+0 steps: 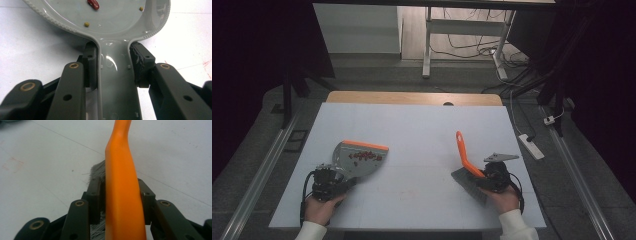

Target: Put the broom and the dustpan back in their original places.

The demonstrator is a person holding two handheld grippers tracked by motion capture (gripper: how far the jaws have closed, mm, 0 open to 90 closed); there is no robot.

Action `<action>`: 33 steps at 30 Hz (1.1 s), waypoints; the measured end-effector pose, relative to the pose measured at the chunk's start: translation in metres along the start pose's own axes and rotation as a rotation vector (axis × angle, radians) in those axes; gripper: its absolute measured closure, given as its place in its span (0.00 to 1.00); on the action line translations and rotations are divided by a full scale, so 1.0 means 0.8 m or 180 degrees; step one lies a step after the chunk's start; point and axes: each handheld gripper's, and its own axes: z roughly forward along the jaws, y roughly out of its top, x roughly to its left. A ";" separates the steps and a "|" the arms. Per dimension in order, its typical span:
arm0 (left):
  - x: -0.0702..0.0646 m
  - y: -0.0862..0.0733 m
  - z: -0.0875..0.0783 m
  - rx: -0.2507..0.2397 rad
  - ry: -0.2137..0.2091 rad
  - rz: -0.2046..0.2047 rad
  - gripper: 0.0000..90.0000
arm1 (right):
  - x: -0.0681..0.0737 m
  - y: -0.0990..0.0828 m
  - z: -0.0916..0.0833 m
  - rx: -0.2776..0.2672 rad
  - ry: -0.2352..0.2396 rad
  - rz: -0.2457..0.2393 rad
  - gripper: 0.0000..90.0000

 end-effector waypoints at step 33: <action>-0.004 0.000 -0.030 -0.0258 0.0168 0.0450 0.36 | -0.010 0.000 -0.005 -0.0127 -0.0372 -0.0016 0.46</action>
